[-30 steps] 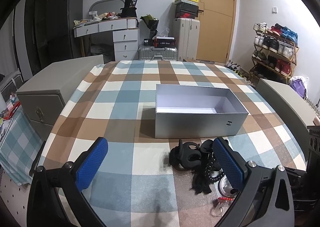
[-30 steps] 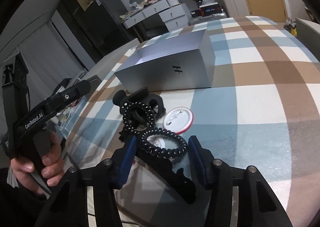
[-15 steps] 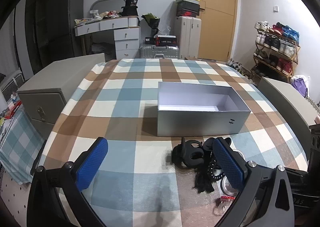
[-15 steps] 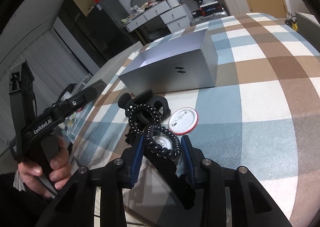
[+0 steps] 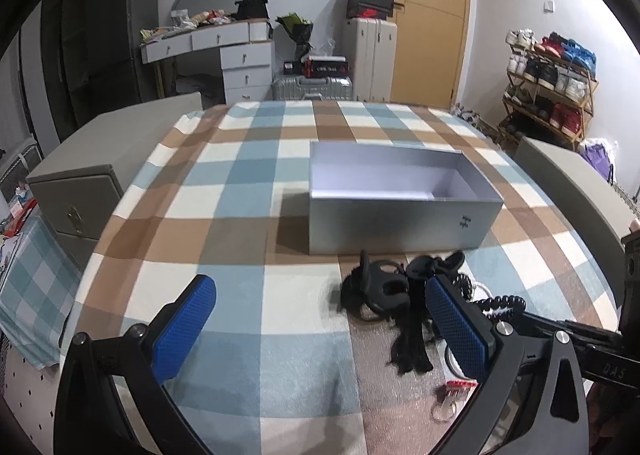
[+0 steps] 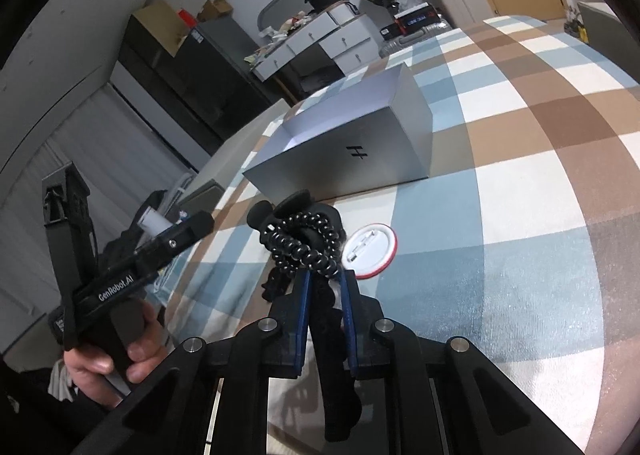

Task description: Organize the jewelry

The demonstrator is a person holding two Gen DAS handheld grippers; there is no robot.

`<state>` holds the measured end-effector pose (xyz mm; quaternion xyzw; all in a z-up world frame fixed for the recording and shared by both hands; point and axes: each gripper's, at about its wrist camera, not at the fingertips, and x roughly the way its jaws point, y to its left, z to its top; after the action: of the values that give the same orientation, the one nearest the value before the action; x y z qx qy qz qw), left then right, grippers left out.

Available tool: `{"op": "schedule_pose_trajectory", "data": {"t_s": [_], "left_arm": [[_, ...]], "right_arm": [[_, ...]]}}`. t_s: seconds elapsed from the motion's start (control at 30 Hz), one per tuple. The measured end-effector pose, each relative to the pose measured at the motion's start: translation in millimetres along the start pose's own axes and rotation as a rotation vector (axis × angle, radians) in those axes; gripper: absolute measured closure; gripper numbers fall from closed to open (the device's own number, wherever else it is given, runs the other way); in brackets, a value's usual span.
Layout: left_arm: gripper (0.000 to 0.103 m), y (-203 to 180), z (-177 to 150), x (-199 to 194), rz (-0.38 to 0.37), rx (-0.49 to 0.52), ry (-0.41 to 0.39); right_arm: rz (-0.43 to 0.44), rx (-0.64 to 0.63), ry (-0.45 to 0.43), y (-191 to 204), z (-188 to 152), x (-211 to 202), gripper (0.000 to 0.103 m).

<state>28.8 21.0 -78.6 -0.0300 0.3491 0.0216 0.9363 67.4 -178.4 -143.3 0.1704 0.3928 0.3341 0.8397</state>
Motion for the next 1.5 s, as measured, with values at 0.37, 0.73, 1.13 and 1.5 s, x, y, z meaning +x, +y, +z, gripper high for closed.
{"op": "schedule_pose_trajectory", "data": {"t_s": [0.37,0.73,1.13,1.5], "left_arm": [[0.001,-1,-5,2,0.001,0.005,0.033],[0.001,-1,-6,5,-0.001,0.006,0.044],[0.001,-6,-10,5,-0.016,0.014,0.054],[0.001,-14,-15,0,-0.067,0.049,0.062]], "right_arm": [[-0.077,-0.122,0.032,13,2,7,0.063],[-0.114,-0.247,0.101,28,-15,5,0.060],[-0.191,-0.327,0.145,46,-38,-5,0.063],[-0.197,-0.382,0.055,56,-39,-25,0.091]]}}
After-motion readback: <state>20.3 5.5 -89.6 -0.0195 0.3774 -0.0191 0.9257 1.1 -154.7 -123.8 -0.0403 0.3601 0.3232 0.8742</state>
